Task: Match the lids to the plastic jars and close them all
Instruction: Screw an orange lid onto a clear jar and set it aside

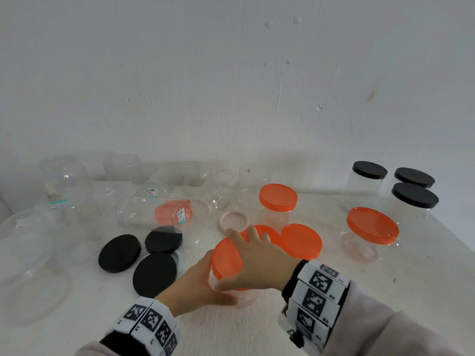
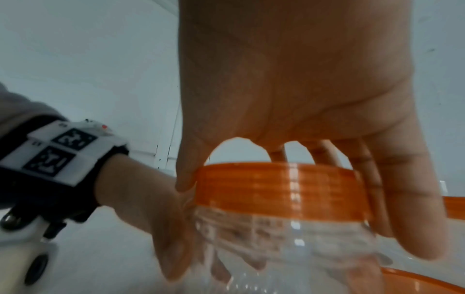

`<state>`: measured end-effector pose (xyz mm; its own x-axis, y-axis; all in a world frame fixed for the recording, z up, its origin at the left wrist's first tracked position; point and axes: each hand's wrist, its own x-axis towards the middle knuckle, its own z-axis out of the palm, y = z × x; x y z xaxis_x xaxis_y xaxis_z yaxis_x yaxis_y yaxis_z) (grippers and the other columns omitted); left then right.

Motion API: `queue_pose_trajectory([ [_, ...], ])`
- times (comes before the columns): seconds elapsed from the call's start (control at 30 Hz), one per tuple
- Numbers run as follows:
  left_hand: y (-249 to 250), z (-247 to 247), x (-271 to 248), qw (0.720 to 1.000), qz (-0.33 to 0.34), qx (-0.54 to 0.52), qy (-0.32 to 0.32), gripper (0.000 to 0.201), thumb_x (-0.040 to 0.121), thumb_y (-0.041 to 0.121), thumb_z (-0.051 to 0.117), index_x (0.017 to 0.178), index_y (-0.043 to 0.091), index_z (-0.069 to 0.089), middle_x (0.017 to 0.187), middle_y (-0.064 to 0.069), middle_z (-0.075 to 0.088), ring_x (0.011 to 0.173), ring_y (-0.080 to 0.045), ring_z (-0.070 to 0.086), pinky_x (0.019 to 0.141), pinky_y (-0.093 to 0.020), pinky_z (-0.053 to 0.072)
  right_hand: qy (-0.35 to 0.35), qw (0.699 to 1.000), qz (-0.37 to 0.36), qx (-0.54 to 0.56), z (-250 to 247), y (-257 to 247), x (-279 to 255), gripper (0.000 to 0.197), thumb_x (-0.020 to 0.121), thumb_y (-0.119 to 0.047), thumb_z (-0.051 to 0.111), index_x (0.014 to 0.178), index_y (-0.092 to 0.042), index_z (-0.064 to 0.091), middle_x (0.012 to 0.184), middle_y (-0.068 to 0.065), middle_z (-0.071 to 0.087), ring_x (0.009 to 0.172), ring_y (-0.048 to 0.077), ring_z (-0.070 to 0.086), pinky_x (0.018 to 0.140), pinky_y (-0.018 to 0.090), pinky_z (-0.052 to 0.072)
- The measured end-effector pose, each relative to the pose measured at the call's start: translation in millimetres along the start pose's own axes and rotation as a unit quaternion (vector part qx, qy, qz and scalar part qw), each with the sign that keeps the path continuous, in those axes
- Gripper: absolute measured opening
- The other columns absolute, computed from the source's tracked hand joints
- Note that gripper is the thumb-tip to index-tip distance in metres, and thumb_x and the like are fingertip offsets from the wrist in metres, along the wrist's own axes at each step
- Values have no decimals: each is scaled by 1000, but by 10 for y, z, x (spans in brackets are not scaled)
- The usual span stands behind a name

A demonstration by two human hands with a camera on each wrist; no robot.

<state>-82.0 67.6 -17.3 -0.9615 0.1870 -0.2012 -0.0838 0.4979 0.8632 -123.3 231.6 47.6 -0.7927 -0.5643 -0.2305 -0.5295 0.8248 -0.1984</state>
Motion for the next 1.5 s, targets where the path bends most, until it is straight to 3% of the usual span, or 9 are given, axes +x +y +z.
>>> queue_pose_trajectory([
  [0.1, 36, 6, -7, 1000, -2, 8, -1, 105, 64, 40, 86, 143, 37, 18, 135, 19, 42, 119, 1, 45, 97, -17, 39, -46, 998, -48, 3, -157, -2, -11, 98, 77, -60, 66, 150, -42, 3, 155, -2, 10, 139, 33, 16, 106, 53, 27],
  [0.2, 48, 16, -14, 1000, 1, 9, -2, 101, 66, 38, 85, 141, 37, 18, 132, 20, 42, 115, 2, 45, 94, -15, 38, -83, 994, -68, 0, -240, 5, 12, 84, 81, -51, 66, 148, -47, 15, 152, -4, 18, 138, 30, 17, 105, 50, 30],
  [0.3, 41, 18, -12, 1000, 7, 8, -2, 99, 66, 38, 85, 140, 39, 18, 128, 21, 43, 108, 5, 47, 86, -11, 39, -80, 995, -58, -17, -237, 1, 29, 80, 81, -59, 62, 147, -46, 20, 147, -2, 25, 134, 31, 21, 102, 48, 34],
  [0.5, 0, 36, -13, 1000, 7, -1, -1, 100, 66, 36, 86, 142, 36, 21, 132, 19, 43, 119, -3, 47, 101, -25, 40, -41, 999, -1, -28, -117, -28, 45, 91, 75, -77, 54, 149, -40, 16, 149, 1, 20, 136, 38, 19, 102, 51, 34],
  [0.7, -17, 38, 3, 1000, -1, 8, 1, 100, 64, 40, 86, 139, 39, 19, 130, 20, 42, 115, -4, 46, 97, -21, 39, -103, 994, -38, 15, -209, 59, 55, 95, 70, -62, 71, 144, -53, 12, 148, -11, 18, 138, 28, 16, 105, 54, 32],
  [0.97, -73, 48, 17, 1000, 14, -3, 10, 105, 61, 40, 88, 143, 37, 22, 133, 18, 46, 122, -4, 47, 104, -30, 41, -55, 998, 16, -2, -90, 7, 70, 105, 66, -83, 57, 149, -42, 10, 153, 0, 16, 140, 37, 16, 105, 54, 33],
  [1.17, -83, 53, 24, 1000, 14, 1, 13, 102, 62, 42, 87, 140, 39, 21, 128, 21, 45, 110, 7, 46, 83, -10, 38, -123, 992, -24, 17, -242, 30, 86, 99, 72, -56, 73, 147, -51, 8, 151, -6, 16, 141, 29, 12, 105, 56, 32],
  [1.37, -95, 56, 34, 1000, 11, -5, 10, 104, 61, 41, 88, 142, 38, 22, 132, 19, 45, 121, -3, 47, 100, -25, 41, -84, 996, 4, -11, -175, 11, 104, 102, 67, -81, 59, 149, -42, 12, 150, 0, 22, 139, 35, 21, 102, 51, 34],
  [1.5, -110, 59, 34, 1000, 16, -7, 11, 105, 61, 43, 88, 142, 38, 22, 132, 21, 45, 119, 0, 47, 97, -21, 40, -77, 997, 22, -13, -148, -34, 94, 105, 68, -80, 59, 150, -39, 9, 154, 3, 17, 141, 38, 18, 104, 56, 33],
])
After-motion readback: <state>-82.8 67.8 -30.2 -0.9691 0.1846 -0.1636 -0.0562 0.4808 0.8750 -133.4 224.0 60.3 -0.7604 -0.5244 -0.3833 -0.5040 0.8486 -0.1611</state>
